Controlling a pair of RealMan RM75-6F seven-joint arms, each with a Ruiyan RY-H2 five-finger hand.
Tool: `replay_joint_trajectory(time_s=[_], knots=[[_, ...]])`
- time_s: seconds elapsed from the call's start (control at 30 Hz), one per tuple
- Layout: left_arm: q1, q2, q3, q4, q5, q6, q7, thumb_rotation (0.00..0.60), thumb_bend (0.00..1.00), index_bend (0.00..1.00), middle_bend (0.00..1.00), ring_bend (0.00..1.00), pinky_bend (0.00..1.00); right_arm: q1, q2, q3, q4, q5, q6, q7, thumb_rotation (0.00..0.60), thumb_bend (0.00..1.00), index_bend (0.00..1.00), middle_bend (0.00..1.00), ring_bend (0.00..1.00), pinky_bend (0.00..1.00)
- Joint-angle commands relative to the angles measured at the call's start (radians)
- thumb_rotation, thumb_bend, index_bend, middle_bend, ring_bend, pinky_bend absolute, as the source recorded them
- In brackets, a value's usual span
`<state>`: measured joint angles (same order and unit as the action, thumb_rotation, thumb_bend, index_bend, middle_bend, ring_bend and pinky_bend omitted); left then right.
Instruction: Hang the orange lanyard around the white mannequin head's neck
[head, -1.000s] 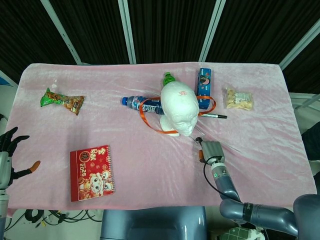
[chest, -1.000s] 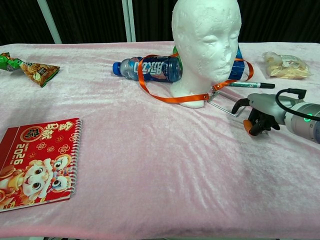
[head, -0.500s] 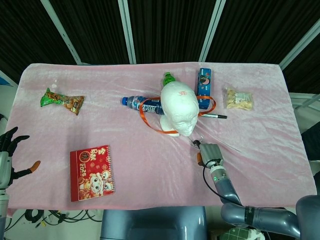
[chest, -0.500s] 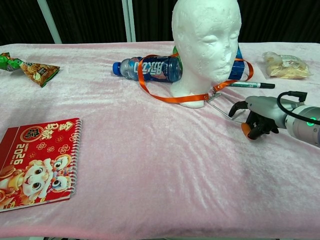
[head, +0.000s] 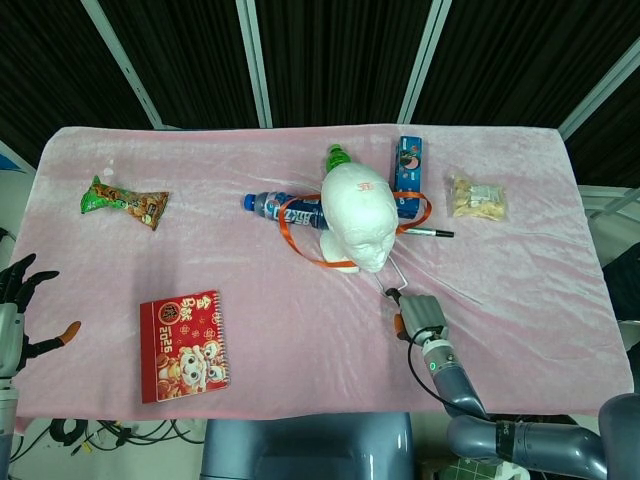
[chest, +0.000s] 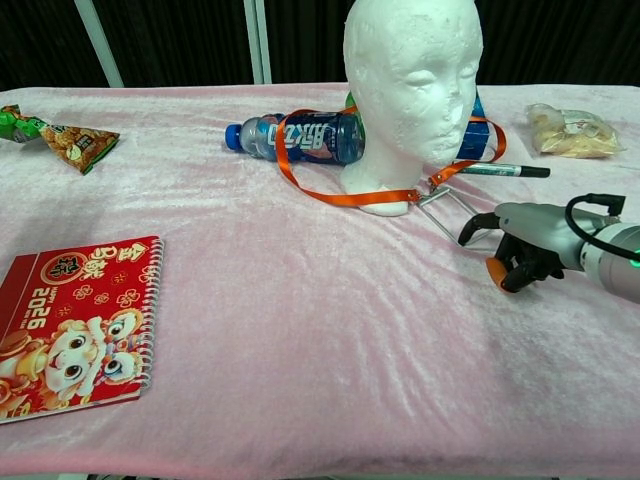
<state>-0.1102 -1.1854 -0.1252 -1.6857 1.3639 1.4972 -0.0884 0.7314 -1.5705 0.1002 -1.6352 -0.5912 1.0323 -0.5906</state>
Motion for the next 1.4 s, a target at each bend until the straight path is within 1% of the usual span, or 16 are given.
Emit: replay_joint_trajectory(time_s=[0.03,0.3,0.53,0.67,0.9,1.17,1.4], knots=[[0.000,0.000,0.000,0.000,-0.001,-0.002,0.002,0.600,0.18,0.25,0.05,0.00,0.00,0.000,-0.004,0.002,0.007,-0.001,-0.003,0.005,0.600,0.64,0.24,0.80,0.79,0.78],[0.002,0.000,-0.004,-0.001,-0.002,-0.003,0.001,0.600,0.18,0.25,0.05,0.00,0.00,0.003,-0.017,0.011,0.024,-0.009,-0.003,0.012,0.600,0.64,0.24,0.80,0.79,0.79],[0.005,0.003,-0.006,-0.003,0.000,-0.001,-0.002,0.600,0.18,0.25,0.05,0.00,0.00,0.011,-0.030,0.019,0.051,0.007,-0.008,0.005,0.600,0.64,0.24,0.80,0.79,0.78],[0.005,0.004,-0.006,-0.003,0.002,-0.002,-0.003,0.600,0.18,0.25,0.05,0.00,0.00,0.010,-0.028,0.015,0.047,0.011,-0.011,0.003,0.600,0.64,0.25,0.80,0.79,0.79],[0.006,0.003,-0.005,-0.004,0.004,-0.004,-0.001,0.600,0.18,0.25,0.05,0.00,0.00,0.002,-0.011,0.008,0.005,0.000,-0.016,0.014,0.600,0.64,0.26,0.80,0.79,0.78],[0.006,0.003,-0.007,-0.003,0.002,-0.007,0.001,0.600,0.18,0.25,0.05,0.00,0.00,-0.014,0.012,-0.019,-0.070,-0.045,0.005,0.016,0.600,0.64,0.27,0.80,0.79,0.78],[0.007,0.003,-0.008,-0.005,0.003,-0.005,0.002,0.600,0.18,0.25,0.05,0.00,0.00,-0.022,0.019,-0.035,-0.093,-0.055,0.013,0.016,0.600,0.64,0.28,0.80,0.79,0.78]])
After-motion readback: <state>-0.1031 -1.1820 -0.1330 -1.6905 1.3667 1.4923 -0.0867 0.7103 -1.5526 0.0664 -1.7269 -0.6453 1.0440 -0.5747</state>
